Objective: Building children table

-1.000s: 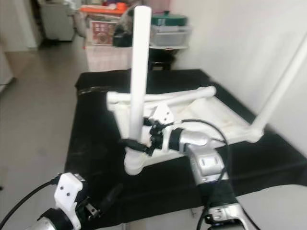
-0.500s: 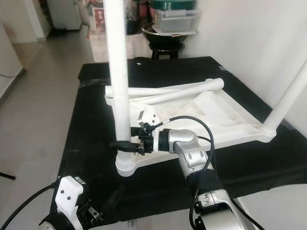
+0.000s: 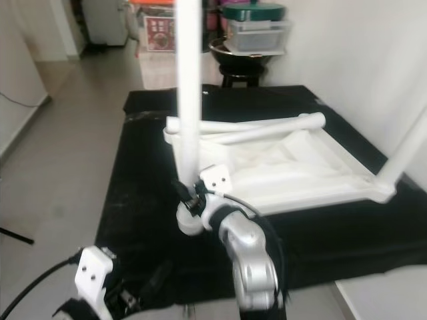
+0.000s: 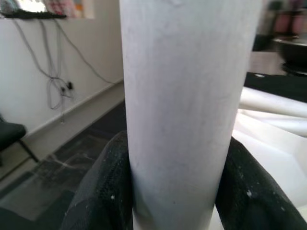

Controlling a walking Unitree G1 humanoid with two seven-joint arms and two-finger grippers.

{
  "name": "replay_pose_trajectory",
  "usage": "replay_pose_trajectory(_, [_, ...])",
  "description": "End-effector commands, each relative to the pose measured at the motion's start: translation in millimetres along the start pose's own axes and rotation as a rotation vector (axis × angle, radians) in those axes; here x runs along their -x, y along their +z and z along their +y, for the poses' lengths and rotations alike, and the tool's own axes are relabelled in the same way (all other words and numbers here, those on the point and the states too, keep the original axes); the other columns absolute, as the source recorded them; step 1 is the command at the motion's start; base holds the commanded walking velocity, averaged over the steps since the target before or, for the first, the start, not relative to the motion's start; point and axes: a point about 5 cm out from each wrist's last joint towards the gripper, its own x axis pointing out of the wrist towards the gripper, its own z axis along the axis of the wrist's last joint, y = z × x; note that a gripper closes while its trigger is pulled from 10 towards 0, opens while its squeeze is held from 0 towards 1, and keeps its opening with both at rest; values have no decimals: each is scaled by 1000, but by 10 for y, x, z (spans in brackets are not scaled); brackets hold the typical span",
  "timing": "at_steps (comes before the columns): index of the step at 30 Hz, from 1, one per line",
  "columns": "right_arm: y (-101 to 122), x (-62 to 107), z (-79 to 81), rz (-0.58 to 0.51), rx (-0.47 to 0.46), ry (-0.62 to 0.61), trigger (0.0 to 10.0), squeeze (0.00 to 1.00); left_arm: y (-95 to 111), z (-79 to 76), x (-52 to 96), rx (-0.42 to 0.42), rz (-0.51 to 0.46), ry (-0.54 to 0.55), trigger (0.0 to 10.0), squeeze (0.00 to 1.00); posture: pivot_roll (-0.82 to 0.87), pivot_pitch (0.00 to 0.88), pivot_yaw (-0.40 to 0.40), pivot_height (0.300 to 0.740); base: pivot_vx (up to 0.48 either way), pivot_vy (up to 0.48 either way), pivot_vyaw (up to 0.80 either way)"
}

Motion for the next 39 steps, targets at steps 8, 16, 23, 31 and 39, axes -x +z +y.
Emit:
replay_pose_trajectory(8, [-136, -56, 60, 87, 0, -14, 10000, 0, -28, 33, -48, 0, 8, -26, 10000, 0, 40, 16, -29, 740, 0, 0, 0])
replay_pose_trajectory(16, [199, -191, 247, -77, -25, 512, 10000, 1000, -24, 54, -128, 1, -12, -17, 10000, 0, 42, 6, -38, 740, 0, 0, 0])
replay_pose_trajectory(23, [246, -227, 151, -25, 176, 854, 10000, 0, -15, 36, -169, 3, -24, -16, 10000, 0, 49, 6, -41, 740, 0, 0, 0])
replay_pose_trajectory(31, [355, -469, -14, 35, 221, 966, 10000, 0, 0, 6, -193, 4, -33, -22, 10000, 0, 58, 21, -49, 740, 0, 0, 0])
replay_pose_trajectory(39, [387, -514, -23, 7, -5, 1106, 0, 0, 23, -32, -191, 7, -40, -26, 10000, 0, 49, 51, -43, 740, 0, 0, 0])
